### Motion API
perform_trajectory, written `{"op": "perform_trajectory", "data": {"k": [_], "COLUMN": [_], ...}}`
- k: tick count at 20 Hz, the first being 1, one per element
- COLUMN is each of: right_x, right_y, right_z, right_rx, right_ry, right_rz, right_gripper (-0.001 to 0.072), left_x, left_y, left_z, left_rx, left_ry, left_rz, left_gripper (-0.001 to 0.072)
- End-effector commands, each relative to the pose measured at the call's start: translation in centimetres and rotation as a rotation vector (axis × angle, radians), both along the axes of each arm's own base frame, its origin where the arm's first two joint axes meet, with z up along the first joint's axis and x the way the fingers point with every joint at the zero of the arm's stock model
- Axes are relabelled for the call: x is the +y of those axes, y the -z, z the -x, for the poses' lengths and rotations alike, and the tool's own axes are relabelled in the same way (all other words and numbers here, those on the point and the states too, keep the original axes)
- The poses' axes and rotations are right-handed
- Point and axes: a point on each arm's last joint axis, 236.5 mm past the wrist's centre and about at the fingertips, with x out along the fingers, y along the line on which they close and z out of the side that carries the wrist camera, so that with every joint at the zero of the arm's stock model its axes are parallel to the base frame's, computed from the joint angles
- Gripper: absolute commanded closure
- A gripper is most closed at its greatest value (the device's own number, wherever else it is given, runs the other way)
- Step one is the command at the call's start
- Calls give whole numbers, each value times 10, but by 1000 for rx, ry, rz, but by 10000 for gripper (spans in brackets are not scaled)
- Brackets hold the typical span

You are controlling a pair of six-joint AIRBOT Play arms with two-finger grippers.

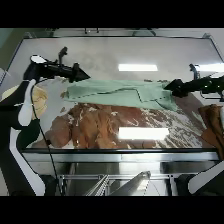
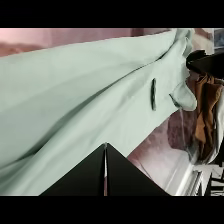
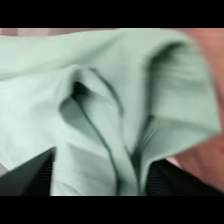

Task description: Fold the shirts.

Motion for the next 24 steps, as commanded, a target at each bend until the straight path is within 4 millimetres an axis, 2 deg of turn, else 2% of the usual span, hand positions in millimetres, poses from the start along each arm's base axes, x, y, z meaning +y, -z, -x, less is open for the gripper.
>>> {"op": "perform_trajectory", "data": {"k": [1,2,3,6,9,11,14,16,17,18,19,20,22,24], "right_x": [45,53,60,70,66,60,56,72,83,94,107,121,156,204], "right_y": [13,12,8,-15,-58,-98,-164,-202,-215,-221,-224,-225,-225,-226], "right_z": [6,6,5,5,12,8,-2,3,7,10,13,16,19,19], "right_rx": [32,31,30,20,-13,-78,-199,-259,-274,-274,-267,-256,-250,-276], "right_ry": [-78,-91,-93,-94,-133,-136,-122,-154,-170,-181,-197,-214,-242,-265], "right_rz": [-15,-20,-40,-116,-133,-120,-84,-114,-135,-143,-150,-156,-165,-163], "right_gripper": [383,559,689,691,691,691,692,692,692,692,691,691,691,691], "left_x": [-77,-94,-106,-118,-113,-114,-132,-151,-162,-174,-181,-180,-154,-106], "left_y": [28,39,53,87,109,104,86,78,67,46,18,-21,-101,-177], "left_z": [7,9,10,10,22,30,43,55,60,63,62,60,56,59], "left_rx": [-29,-19,-10,-4,69,85,89,89,96,95,75,44,-39,-132], "left_ry": [78,87,83,29,20,58,119,151,157,159,159,160,170,176], "left_rz": [-13,-30,-63,-154,-222,-221,-195,-177,-135,-60,25,119,252,323], "left_gripper": [712,713,713,713,714,714,713,712,712,711,712,712,712,712]}}
